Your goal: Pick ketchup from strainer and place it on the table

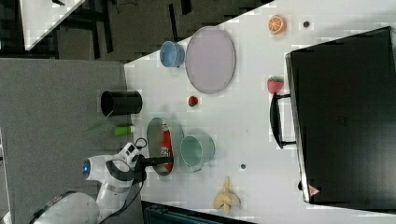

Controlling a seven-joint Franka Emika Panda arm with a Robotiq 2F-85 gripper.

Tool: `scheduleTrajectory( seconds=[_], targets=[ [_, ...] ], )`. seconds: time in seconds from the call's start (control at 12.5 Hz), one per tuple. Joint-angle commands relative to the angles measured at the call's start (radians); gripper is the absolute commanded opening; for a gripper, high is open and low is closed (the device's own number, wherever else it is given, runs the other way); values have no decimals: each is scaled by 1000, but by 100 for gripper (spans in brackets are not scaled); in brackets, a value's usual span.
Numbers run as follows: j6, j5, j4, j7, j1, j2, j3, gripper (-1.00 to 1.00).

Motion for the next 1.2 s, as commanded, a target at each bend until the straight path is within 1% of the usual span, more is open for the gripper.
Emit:
scheduleTrajectory(
  seconds=[0.08, 0.32, 0.4, 0.64, 0.8, 0.96, 1.12, 1.2],
  targets=[
    [11, -51, 70, 129, 33, 59, -41, 100],
    [10, -76, 107, 157, 62, 116, -77, 100],
    [8, -80, 108, 159, 67, 118, -83, 91],
    [11, -82, 109, 162, 67, 109, -76, 21],
    [-5, -82, 112, 162, 63, 84, -65, 19],
    [-25, -78, 111, 162, 55, 18, -51, 19],
    [-93, -25, 111, 162, 37, -75, -14, 19],
    [-144, 29, 114, 162, 27, -124, 13, 19]
  ],
)
